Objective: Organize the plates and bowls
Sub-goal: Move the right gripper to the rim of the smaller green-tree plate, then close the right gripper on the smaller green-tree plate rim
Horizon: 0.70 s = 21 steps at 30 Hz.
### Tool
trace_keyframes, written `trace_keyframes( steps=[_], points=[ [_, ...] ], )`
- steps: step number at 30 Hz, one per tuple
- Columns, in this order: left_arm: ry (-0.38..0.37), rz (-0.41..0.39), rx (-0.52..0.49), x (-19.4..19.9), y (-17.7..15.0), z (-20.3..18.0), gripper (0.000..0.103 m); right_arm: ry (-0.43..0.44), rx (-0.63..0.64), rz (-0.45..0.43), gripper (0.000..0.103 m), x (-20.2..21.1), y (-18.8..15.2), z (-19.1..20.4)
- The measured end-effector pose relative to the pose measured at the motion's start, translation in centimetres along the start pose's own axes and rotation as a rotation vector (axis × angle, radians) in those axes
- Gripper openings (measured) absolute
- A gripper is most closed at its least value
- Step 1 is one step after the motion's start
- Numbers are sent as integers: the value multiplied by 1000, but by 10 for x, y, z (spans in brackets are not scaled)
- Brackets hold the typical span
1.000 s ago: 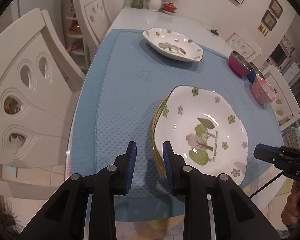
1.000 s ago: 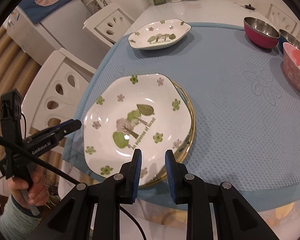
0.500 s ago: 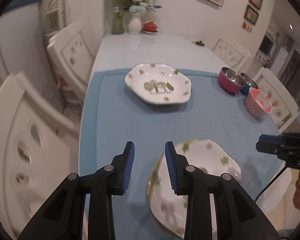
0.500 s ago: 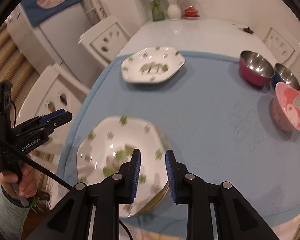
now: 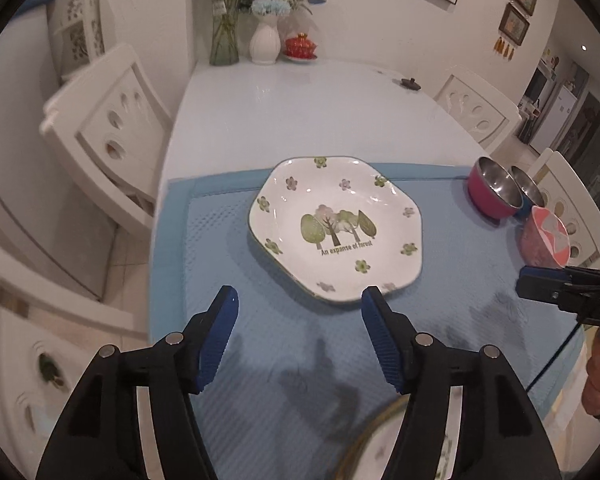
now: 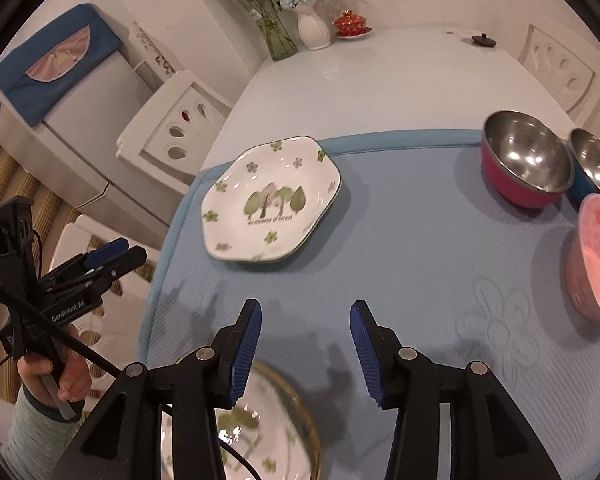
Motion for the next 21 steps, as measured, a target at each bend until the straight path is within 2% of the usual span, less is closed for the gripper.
trace_keyframes(
  steps=[4,8,15,21],
  points=[
    [2,28,16,-32,9,5,61,15,-27,29,44,-32,15,-14],
    [9,52,72,-61,21,16,61,13,-41,54,44,-61,32,-30],
    [-40,80,196,-93,37,34,59,28,-54,66,44,-94,54,-47],
    [-103,124,273,-113,37,41,46,47,-42,64,44,-120,64,-48]
  ],
)
Point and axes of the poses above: each gripper's, at about its wrist camera, not at the fingertips, and x roughly against the way its jaws point, z to its left, y to its top, the point moved 3 cm from there along -x, roughly the way its jaws point, and after that the axes turned 15 degrees about x, right-handed, at the moved point
